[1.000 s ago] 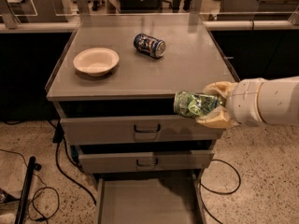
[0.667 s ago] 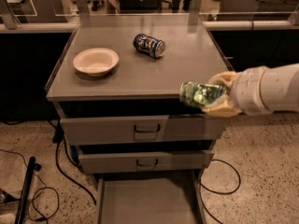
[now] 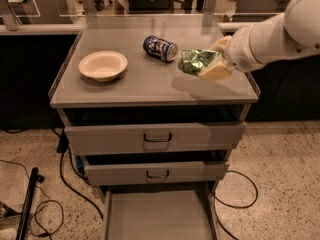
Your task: Pick green can from bottom drawer and place on counter
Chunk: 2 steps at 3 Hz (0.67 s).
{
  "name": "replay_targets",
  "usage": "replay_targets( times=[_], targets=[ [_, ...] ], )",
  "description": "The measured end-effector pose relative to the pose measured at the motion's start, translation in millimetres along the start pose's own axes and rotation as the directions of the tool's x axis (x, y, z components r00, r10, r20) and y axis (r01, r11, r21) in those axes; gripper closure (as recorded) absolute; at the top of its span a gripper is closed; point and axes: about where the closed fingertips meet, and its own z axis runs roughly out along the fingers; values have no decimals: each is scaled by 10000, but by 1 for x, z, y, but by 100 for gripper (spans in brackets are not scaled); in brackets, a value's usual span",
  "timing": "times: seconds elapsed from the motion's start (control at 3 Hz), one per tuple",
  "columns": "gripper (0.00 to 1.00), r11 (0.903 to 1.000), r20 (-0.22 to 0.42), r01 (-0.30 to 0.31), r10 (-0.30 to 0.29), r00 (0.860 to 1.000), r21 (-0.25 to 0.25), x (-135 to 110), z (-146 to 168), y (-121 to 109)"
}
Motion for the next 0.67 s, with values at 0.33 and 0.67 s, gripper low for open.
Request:
replay_targets(
  times=[0.33,0.67],
  targets=[
    [100,9986,359,-370,384,9986,-378,-23,25,-22],
    [100,9916,489,-1122,1154,9921,-639,-23,45,-25]
  ],
)
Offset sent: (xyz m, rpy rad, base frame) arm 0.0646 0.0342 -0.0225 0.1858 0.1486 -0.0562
